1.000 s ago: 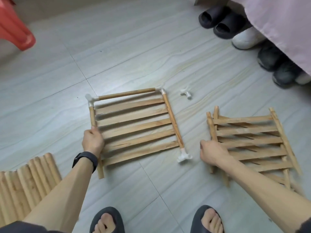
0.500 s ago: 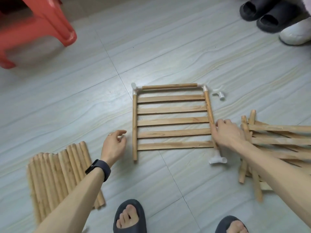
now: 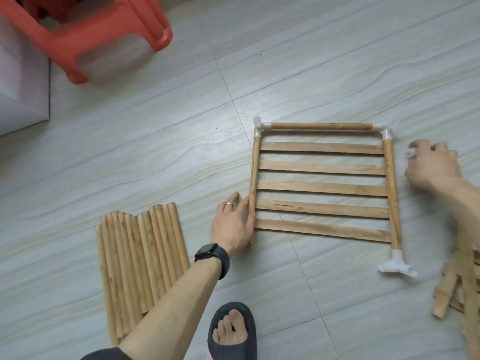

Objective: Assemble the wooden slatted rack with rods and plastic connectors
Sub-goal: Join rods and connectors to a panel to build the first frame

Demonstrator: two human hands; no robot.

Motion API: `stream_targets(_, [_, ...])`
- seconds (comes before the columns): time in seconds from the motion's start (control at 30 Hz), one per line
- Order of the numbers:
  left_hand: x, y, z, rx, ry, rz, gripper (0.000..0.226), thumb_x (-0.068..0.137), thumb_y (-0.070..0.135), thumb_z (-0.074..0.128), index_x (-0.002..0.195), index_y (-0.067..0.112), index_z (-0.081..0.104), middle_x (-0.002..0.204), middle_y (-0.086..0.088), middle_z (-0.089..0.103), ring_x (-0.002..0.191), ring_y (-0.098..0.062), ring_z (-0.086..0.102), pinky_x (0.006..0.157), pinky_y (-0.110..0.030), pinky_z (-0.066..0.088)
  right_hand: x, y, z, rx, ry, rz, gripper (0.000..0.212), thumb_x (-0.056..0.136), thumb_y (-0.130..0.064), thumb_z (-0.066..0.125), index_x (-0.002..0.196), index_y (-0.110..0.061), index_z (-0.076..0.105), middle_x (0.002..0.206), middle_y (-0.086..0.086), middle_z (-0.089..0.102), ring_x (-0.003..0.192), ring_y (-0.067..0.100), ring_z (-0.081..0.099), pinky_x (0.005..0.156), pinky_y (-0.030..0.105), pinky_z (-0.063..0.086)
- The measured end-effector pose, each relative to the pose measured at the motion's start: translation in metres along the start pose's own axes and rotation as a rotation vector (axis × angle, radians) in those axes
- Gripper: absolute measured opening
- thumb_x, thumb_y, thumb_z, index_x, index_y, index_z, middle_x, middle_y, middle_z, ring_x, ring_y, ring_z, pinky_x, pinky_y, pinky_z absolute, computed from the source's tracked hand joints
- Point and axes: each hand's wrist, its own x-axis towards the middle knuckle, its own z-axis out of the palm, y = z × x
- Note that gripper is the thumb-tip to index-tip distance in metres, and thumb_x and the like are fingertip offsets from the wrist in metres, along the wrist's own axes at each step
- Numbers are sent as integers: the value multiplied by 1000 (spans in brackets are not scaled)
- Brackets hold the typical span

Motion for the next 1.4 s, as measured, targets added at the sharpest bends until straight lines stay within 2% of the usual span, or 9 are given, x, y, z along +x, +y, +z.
stream_targets(0.2, [-37,-31,-6,-96,178,-45,44,97,28,57,140,23,53,152,-1,41,137,-22,40,110,-38,38,-54,-25,3,341,262,35,41,101,-34,43,136,-13,43,137,30,45,122,52,48,105,56,40])
stream_targets(0.4, [-99,-94,-13,-66,491,-429,46,89,30,65,132,17,55,143,-7,45,129,-29,44,104,-44,38,-204,-106,73,164,68,-807,41,95,-28,56,135,-25,52,121,12,53,94,33,58,65,41,51])
stream_targets(0.53, [-119,-138,-24,-227,611,-748,48,90,23,60,135,15,47,145,-14,42,132,-35,38,109,-48,31,-272,-128,131,-172,-121,-1043,66,87,-20,59,149,-28,41,138,11,54,107,30,60,75,40,55])
stream_targets(0.73, [-145,-221,-44,-277,315,-1053,57,96,9,43,150,8,26,151,-23,35,134,-43,40,107,-52,38,-298,-150,132,-374,-271,-1051,82,91,-6,45,162,-25,9,170,5,-13,149,28,21,112,34,37])
stream_targets(0.97, [-147,-257,-47,-244,124,-1059,34,94,14,51,127,3,52,132,-23,54,118,-40,55,94,-43,50,-284,-154,104,-466,-318,-1011,88,88,9,37,162,-26,3,168,-5,-19,133,24,38,94,32,52])
stream_targets(1.07, [-146,-262,-58,-258,170,-1014,30,95,19,57,119,5,67,121,-19,66,109,-38,61,91,-40,53,-280,-154,104,-473,-343,-1011,88,89,8,38,162,-30,7,168,-6,-17,130,24,41,92,34,53])
stream_targets(1.17, [-141,-241,-78,-205,395,-895,30,100,28,55,125,13,61,128,-17,53,111,-36,56,91,-44,47,-276,-154,103,-369,-363,-1030,76,96,-9,46,158,-40,15,169,-8,-7,130,20,47,89,34,54])
stream_targets(1.27, [-121,-192,-90,-132,447,-436,26,102,29,53,126,19,59,116,-8,53,92,-25,55,76,-38,47,-275,-145,85,-116,-361,-911,58,101,-44,48,155,-35,27,161,-9,25,124,17,56,96,35,50])
stream_targets(1.4, [-93,-84,-70,121,286,284,27,99,33,61,125,30,61,97,3,61,76,-20,55,60,-35,47,-282,-123,49,536,-612,-364,49,96,-61,54,131,-27,53,121,-10,66,84,12,73,79,29,53])
